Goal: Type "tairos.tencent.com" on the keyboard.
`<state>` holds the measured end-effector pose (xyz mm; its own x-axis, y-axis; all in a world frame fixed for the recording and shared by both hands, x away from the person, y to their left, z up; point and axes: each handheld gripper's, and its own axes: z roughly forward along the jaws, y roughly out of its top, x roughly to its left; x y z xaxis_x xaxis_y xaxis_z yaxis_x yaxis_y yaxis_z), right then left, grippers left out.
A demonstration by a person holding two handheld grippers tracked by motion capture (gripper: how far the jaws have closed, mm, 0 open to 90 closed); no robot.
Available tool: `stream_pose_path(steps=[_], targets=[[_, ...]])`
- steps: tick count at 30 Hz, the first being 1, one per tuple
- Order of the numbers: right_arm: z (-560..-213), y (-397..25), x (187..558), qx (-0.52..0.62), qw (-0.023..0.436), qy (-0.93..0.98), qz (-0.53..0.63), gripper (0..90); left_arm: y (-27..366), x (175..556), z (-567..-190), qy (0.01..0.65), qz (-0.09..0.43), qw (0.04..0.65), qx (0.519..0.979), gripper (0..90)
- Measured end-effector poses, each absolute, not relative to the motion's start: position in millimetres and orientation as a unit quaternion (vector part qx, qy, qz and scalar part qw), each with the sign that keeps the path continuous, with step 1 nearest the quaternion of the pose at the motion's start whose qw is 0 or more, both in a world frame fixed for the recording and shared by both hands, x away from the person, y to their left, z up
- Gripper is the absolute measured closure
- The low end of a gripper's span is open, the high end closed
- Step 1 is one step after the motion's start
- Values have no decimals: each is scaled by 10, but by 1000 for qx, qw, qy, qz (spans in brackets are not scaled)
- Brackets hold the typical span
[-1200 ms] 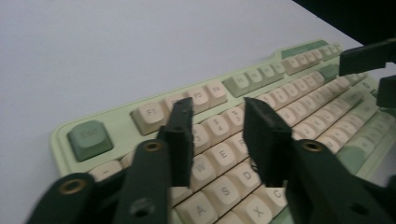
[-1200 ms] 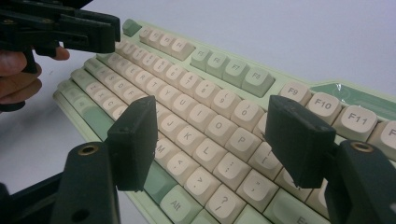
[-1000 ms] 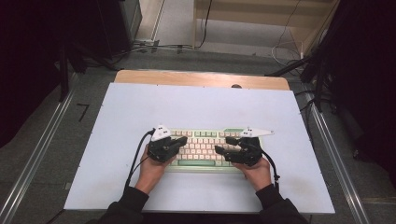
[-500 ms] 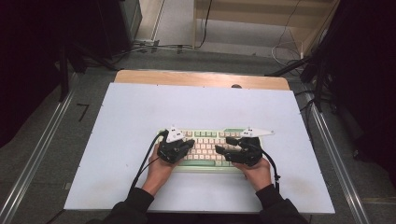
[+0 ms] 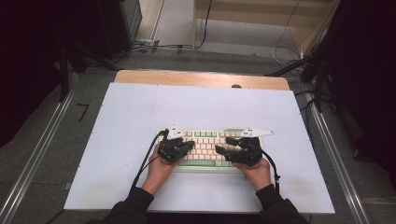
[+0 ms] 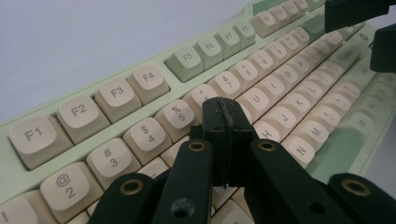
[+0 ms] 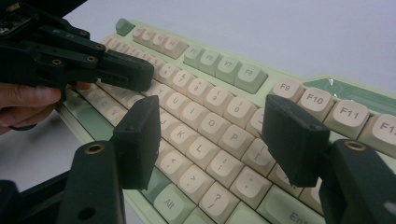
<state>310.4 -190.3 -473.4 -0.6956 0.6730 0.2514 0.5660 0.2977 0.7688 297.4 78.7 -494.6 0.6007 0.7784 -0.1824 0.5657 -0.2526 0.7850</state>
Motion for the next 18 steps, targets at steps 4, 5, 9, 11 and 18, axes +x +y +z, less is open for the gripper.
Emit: stream_pose_path(steps=[4,5,9,11,18], targets=[[-4739,-1908,3105,386,60,803,450,362,845,2943,-4865,439,141,456,761,672],[-4739,-1911,3106,387,60,803,449,363,869,2938,-4848,440,145,462,756,596],[-4741,-1916,3108,387,61,803,450,374,1000,2931,-4800,456,148,478,736,448],[-4739,-1916,3104,387,61,802,451,396,1073,2917,-4775,464,152,486,725,441],[-4738,-1917,3092,382,59,803,454,561,1264,2871,-4760,478,157,490,712,438]])
